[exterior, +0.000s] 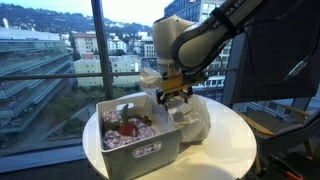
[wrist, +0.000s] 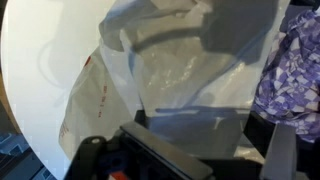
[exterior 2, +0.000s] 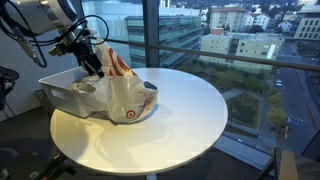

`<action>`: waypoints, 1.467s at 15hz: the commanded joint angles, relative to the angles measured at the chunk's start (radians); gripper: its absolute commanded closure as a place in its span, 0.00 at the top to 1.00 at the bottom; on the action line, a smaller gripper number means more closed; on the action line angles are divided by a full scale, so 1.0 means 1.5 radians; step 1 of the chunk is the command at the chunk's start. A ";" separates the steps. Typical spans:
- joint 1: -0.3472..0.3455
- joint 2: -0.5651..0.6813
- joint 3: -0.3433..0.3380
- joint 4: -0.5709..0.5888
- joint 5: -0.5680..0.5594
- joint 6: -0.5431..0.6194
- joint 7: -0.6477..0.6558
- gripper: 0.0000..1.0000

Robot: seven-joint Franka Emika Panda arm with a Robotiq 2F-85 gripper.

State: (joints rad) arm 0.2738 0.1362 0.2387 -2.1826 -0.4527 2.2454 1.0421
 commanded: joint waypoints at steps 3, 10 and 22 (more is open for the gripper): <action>0.016 0.009 -0.014 0.003 -0.040 -0.002 0.022 1.00; 0.026 0.000 -0.014 0.003 -0.084 -0.077 0.001 0.35; -0.005 -0.002 -0.051 -0.080 -0.114 -0.317 0.015 0.07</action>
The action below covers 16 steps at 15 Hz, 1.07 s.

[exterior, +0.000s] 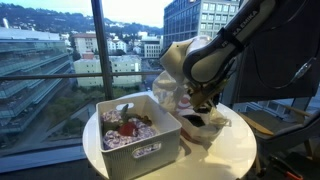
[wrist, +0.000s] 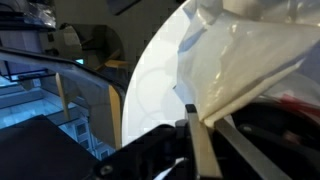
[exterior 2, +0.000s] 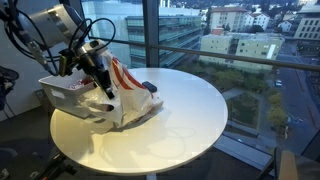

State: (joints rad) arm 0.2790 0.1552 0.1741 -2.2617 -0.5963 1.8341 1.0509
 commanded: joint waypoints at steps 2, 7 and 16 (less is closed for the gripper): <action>-0.017 -0.018 -0.016 -0.041 -0.027 -0.070 0.013 0.07; -0.034 -0.008 -0.031 -0.058 -0.095 -0.121 0.037 0.04; -0.083 0.016 -0.061 -0.050 -0.231 -0.130 0.072 0.03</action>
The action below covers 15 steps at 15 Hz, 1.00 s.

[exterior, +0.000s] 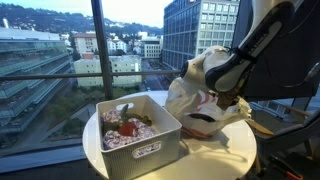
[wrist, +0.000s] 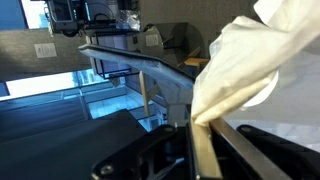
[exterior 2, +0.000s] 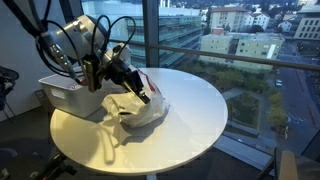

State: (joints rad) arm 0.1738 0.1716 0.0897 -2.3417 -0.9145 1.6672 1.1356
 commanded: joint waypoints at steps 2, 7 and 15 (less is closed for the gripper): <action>-0.020 0.000 -0.005 0.005 -0.009 -0.007 0.012 0.28; -0.015 -0.050 0.011 0.035 0.015 0.001 0.008 0.63; -0.001 -0.115 0.051 0.087 0.171 0.099 -0.040 1.00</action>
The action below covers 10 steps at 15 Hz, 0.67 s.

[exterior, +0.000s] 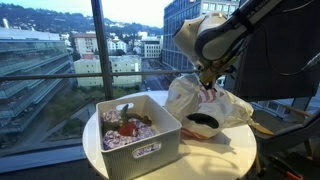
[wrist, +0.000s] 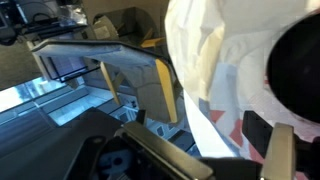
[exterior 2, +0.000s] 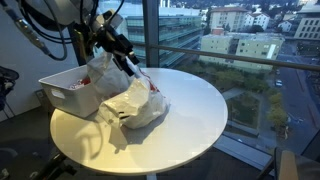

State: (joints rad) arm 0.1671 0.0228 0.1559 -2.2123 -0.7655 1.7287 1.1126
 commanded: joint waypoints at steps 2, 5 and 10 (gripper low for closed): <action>0.007 -0.018 0.013 -0.007 0.131 0.117 -0.037 1.00; 0.010 -0.020 0.017 -0.022 0.193 0.197 -0.088 1.00; 0.015 0.001 0.023 -0.052 0.292 0.328 -0.149 1.00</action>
State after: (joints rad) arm 0.1836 0.0212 0.1878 -2.2584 -0.4116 2.1355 0.9556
